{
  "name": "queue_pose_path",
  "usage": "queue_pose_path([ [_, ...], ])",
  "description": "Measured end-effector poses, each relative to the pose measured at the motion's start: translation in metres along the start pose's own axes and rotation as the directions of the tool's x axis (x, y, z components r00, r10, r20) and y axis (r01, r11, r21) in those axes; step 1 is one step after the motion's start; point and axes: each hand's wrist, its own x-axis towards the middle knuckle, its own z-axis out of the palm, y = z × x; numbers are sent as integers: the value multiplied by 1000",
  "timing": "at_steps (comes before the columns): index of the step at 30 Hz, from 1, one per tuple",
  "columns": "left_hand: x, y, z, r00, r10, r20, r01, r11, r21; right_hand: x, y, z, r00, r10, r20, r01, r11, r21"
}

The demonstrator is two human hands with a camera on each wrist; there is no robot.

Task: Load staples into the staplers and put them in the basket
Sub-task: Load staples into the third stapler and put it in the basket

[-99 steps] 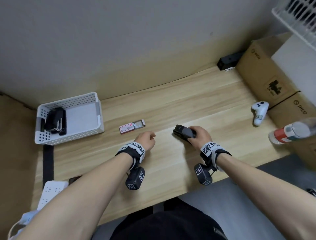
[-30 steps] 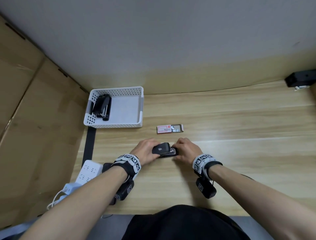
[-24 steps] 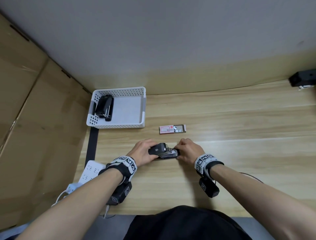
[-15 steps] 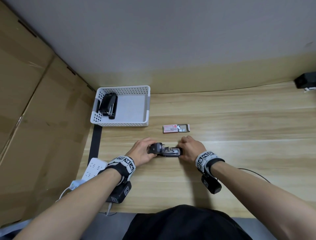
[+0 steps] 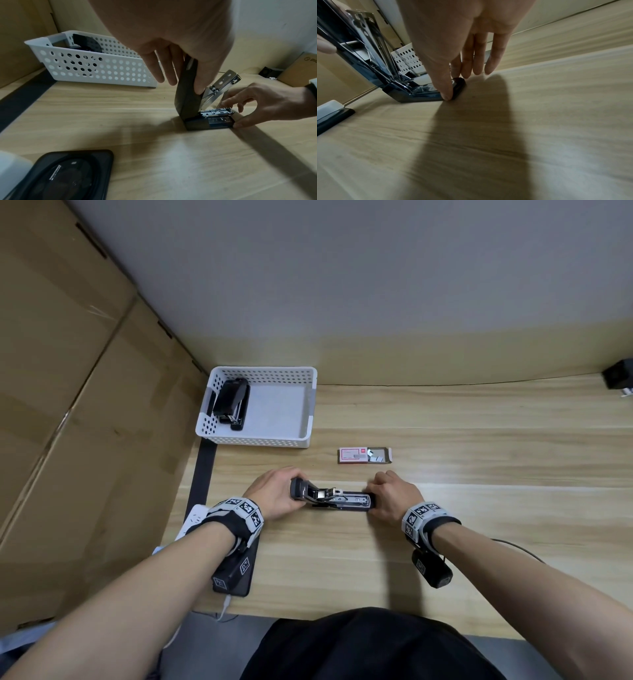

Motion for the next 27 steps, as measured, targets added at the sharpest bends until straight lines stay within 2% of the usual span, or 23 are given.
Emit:
queue_pose_path([
  [5,-3,-12,-8,1000,-17,11,15,985,171,0,-2,1,1000,9,-10,-9,1000,-1],
  [15,-7,-33,-8,990,-136,34,115,924,365,0,-3,3,999,27,-25,-27,1000,-7],
  [21,4,-28,-1,983,-185,17,165,908,385,1,-3,5,999,43,-10,-43,999,-5],
  [27,14,-24,-3,970,-227,88,165,877,451,-1,-4,4,999,40,-24,-39,999,32],
])
